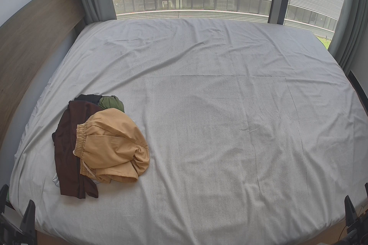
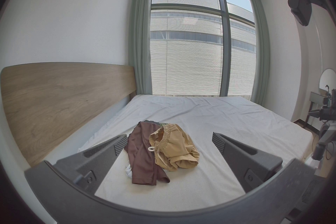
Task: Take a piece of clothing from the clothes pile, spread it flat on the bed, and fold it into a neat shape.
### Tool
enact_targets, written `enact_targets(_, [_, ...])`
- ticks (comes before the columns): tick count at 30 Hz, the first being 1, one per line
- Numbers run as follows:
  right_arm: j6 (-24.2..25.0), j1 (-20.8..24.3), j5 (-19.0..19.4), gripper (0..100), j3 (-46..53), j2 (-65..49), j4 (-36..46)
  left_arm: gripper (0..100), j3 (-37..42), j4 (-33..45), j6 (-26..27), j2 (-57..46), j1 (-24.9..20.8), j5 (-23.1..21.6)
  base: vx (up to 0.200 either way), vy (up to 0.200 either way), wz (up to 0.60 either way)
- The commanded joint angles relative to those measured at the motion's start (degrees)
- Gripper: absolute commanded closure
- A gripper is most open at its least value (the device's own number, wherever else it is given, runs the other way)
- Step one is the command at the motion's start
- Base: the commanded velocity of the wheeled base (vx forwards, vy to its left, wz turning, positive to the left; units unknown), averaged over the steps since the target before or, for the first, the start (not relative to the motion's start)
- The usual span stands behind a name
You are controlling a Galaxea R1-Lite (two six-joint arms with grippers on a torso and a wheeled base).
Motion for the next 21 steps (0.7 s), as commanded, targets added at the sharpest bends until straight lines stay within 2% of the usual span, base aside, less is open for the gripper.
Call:
enact_targets(1, [-0.32,-0.02,0.05,0,1.01,-0.93,0.0,0,-2.77,-0.13,-0.04,5.47,-2.22,-0.35,0.0,0.0,0.0])
enact_targets(6, [-0.32,0.07,0.05,0,1.01,-0.93,0.0,0,-8.22,0.48,-2.24,8.46,-4.41,-1.41,0.0,0.0,0.0])
enact_targets(9, [-0.58,0.15,0.13,0,1.01,-0.93,0.0,0,-12.79,0.22,-5.14,14.17,-5.91,-1.67,0.0,0.0,0.0])
enact_targets(13, [-0.4,0.24,0.22,0,1.01,-0.93,0.0,0,-16.57,-0.66,-5.22,21.2,-6.0,-1.85,0.0,0.0,0.0])
enact_targets(21, [-0.4,0.24,0.22,0,1.01,-0.93,0.0,0,-20.97,-13.05,-5.31,40.72,-6.0,-5.19,0.0,0.0,0.0])
